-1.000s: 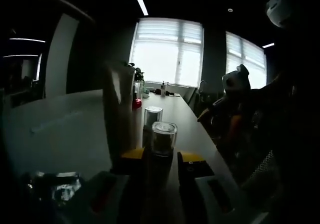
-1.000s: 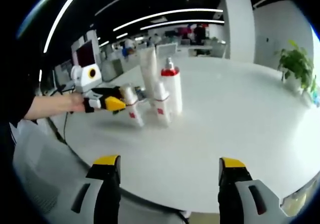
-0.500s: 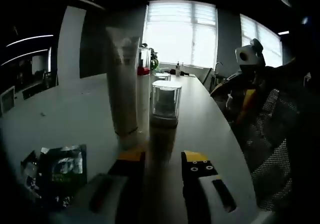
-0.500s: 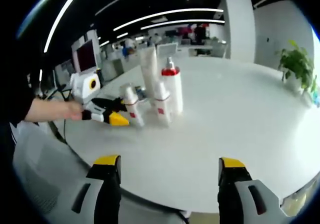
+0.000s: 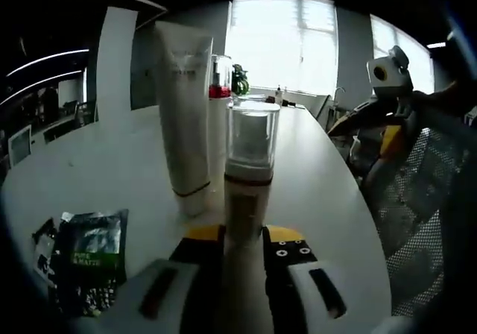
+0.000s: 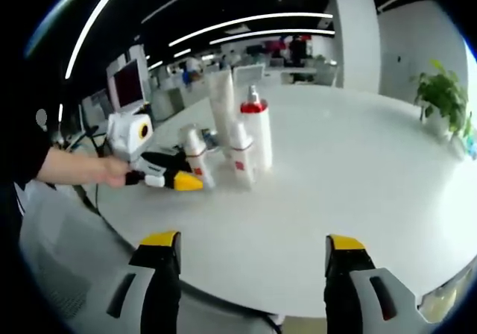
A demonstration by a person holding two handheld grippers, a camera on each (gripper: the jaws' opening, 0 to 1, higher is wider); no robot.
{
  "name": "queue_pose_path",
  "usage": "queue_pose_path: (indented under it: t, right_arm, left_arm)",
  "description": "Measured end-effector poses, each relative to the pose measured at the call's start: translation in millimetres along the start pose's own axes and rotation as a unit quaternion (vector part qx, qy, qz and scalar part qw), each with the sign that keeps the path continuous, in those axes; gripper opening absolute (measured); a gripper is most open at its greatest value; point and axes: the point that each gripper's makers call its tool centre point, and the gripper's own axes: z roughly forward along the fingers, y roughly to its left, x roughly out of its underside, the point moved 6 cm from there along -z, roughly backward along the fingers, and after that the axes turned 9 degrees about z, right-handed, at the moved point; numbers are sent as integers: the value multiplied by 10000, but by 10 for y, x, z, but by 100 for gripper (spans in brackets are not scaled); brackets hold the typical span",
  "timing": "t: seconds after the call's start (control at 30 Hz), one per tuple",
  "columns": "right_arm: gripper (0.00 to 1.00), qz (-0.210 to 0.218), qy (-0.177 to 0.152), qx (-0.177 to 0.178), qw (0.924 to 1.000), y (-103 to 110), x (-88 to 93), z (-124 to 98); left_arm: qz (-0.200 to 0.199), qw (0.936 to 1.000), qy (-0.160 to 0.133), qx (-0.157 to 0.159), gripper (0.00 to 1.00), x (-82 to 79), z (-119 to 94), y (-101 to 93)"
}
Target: Arrange the skincare products in the storage area until every visible bottle or jar stands upright without overlapping.
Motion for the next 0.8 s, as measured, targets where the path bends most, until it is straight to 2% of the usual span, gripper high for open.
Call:
queue_pose_path:
  t: [0.23, 0.8]
  right_arm:
    - [82, -11, 12, -8, 10000, -1, 4, 1]
    - [80, -36, 76, -51, 10000, 0, 17, 9]
  left_arm:
    - [79, 9999, -10, 82, 20, -25, 72, 75]
    - [450, 9958, -8, 796, 19, -98, 259, 179]
